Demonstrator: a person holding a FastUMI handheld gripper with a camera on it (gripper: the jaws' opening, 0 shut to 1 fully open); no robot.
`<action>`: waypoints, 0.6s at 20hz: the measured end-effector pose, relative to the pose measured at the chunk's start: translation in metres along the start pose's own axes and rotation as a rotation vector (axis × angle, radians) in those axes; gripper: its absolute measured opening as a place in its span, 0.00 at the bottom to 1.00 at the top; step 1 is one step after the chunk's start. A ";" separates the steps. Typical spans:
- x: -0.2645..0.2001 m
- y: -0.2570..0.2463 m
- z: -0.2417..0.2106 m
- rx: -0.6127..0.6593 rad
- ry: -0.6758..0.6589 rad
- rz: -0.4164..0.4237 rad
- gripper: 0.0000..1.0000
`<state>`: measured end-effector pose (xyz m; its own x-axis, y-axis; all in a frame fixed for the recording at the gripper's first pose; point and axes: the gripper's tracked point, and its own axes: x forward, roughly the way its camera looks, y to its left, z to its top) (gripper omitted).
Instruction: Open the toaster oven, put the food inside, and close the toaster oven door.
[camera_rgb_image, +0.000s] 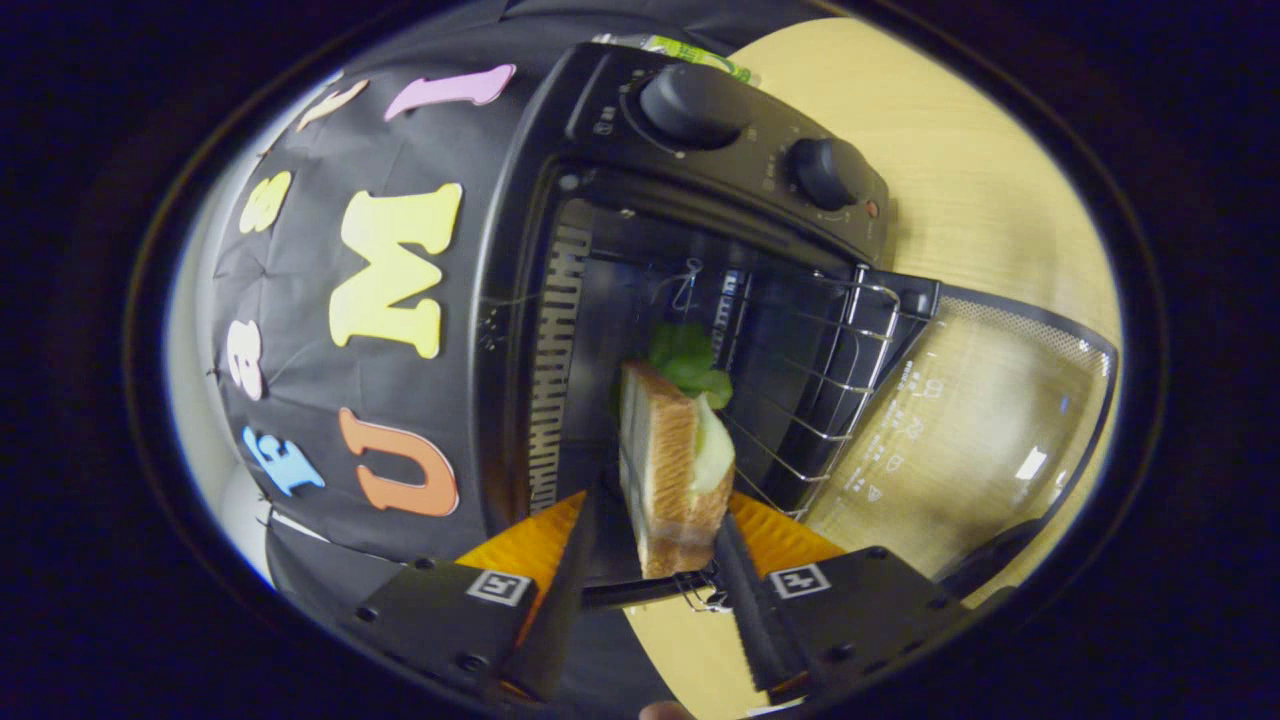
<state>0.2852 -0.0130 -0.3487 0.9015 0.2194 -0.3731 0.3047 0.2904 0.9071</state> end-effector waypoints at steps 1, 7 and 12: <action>-0.004 0.000 -0.002 -0.037 0.009 -0.017 0.84; -0.036 0.003 -0.017 -0.237 0.073 -0.144 1.00; -0.090 0.035 -0.032 -0.532 0.100 -0.157 1.00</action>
<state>0.2050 0.0076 -0.2897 0.8162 0.2152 -0.5362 0.2127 0.7509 0.6252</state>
